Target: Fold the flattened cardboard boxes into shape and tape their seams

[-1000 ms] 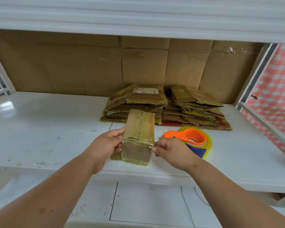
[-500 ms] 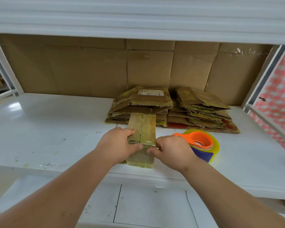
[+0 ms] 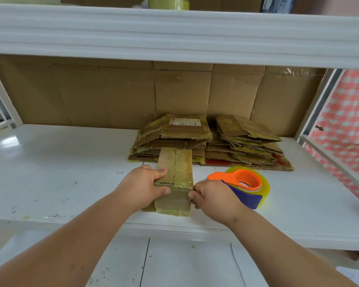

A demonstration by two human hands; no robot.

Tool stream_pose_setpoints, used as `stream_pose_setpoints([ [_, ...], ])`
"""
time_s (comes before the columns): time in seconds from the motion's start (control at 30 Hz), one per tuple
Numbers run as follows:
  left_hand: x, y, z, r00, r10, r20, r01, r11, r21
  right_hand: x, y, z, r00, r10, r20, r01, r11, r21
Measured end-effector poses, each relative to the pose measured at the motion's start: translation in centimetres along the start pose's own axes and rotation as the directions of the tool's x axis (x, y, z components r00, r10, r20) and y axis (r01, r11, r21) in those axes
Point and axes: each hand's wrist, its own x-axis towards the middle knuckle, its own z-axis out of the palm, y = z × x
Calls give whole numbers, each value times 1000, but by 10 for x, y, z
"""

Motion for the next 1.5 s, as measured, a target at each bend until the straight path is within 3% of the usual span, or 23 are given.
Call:
stream_pose_setpoints([
  [0.13,0,1,-10,998,-41,54,47,991,-123,-6,-4,-5,996,21,91,-43,967,251],
  [0.27,-1,11,-9,983,-158,93,157,988,12,-8,-20,-4,986,-51,160,-6,943,334],
  [0.33,-2,7,-12,983,-142,119,140,990,30,-4,-16,-10,994,-5,105,-41,900,433],
  [0.37,-2,3,-16,984,-110,143,105,993,46,-2,-12,-14,999,46,14,-47,891,451],
  [0.43,-2,-5,-28,981,-30,190,18,998,61,4,-1,-21,961,139,-239,-46,933,358],
  [0.5,0,-12,-40,973,57,223,-74,995,68,10,9,-23,936,162,-312,-63,951,304],
  [0.67,10,-35,-40,963,90,256,-140,972,187,12,8,-14,1000,12,11,-16,913,408],
  [0.8,15,-46,-24,986,118,118,-139,972,189,11,5,-14,1000,19,4,-19,894,448],
  [0.87,19,-46,-17,992,130,0,-129,986,102,11,5,-15,1000,8,-12,-2,892,451],
  [0.97,23,-39,-9,987,73,-144,-104,968,-227,8,4,-14,999,-26,-27,34,919,393],
  [1.07,21,-34,-4,991,106,-85,-133,880,-456,3,2,-14,980,-108,-167,140,971,194],
  [1.13,27,-23,-6,992,129,-10,-125,939,-321,3,0,-11,944,-181,-277,198,980,35],
  [1.2,25,-18,-7,982,171,76,-158,975,-153,4,0,-5,935,-227,-272,222,974,-52],
  [1.3,25,-22,-9,947,243,208,-204,960,-191,5,3,2,953,-212,-217,217,976,1],
  [1.4,26,-30,-9,938,254,236,-222,962,-157,8,5,-1,960,-189,-205,219,966,135],
  [1.5,24,-32,-7,944,249,216,-236,968,-83,11,2,1,949,-219,-227,238,970,58],
])
